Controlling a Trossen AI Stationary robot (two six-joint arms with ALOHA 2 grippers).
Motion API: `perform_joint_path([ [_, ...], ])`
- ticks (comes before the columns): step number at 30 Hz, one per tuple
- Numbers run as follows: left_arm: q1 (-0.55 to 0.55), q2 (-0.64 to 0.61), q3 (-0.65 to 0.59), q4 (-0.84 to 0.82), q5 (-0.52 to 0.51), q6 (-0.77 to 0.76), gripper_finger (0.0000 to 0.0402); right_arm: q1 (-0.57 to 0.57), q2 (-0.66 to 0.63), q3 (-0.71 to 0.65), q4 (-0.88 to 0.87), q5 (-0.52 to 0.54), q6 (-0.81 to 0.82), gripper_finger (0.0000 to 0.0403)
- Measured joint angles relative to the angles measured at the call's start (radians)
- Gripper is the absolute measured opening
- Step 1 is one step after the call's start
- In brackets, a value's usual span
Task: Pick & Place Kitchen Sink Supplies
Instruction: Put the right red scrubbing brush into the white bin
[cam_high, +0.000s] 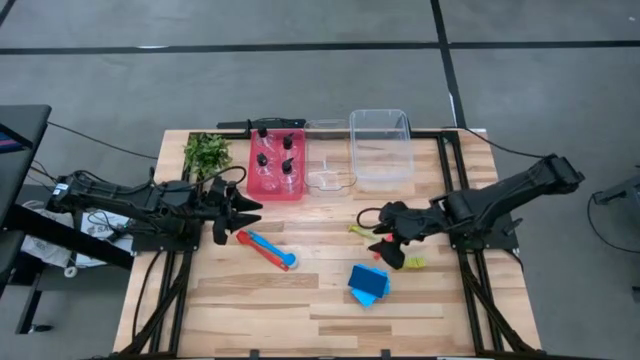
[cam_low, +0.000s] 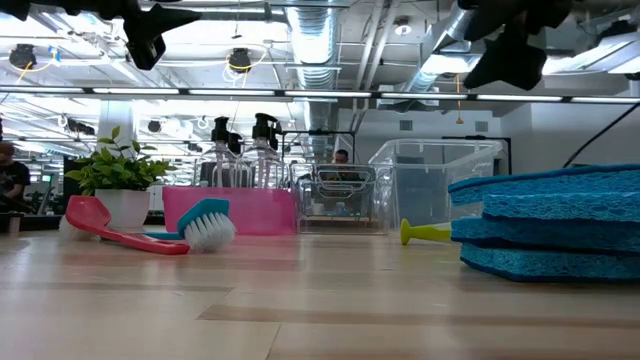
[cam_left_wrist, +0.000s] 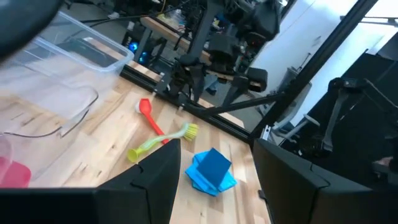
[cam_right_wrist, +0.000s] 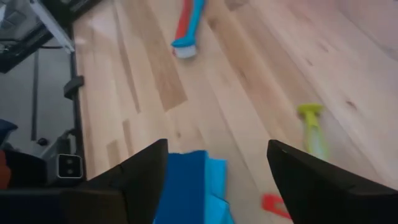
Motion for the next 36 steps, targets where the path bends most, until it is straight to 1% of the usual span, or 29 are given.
perform_joint_path([
  [4, 0.000, 0.000, 0.000, 0.000, 0.000, -0.008, 0.0205, -0.001, 0.031, 0.000, 0.043, -0.001, -0.001, 0.0248],
  [11, -0.001, 0.000, 0.000, 0.000, 0.000, -0.040, 0.0205, -0.003, 0.080, 0.000, 0.026, 0.000, 0.077, 0.0214],
  [16, -0.022, 0.004, 0.000, 0.000, 0.000, -0.040, 0.0205, -0.010, 0.142, 0.000, 0.008, -0.002, 0.103, 0.0201],
  [21, -0.042, 0.023, 0.001, 0.006, 0.000, -0.040, 0.0205, -0.010, 0.218, 0.000, 0.007, 0.004, 0.023, 0.0198],
  [24, -0.049, 0.044, 0.001, 0.010, 0.000, -0.041, 0.0205, -0.016, 0.259, 0.000, -0.002, 0.035, -0.024, 0.0198],
  [30, -0.068, 0.080, 0.001, 0.034, 0.000, -0.041, 0.0205, -0.036, 0.326, 0.000, -0.009, 0.082, -0.060, 0.0198],
  [36, -0.080, 0.085, 0.001, 0.047, 0.000, -0.041, 0.0205, -0.071, 0.388, 0.000, -0.042, 0.084, -0.129, 0.0198],
])
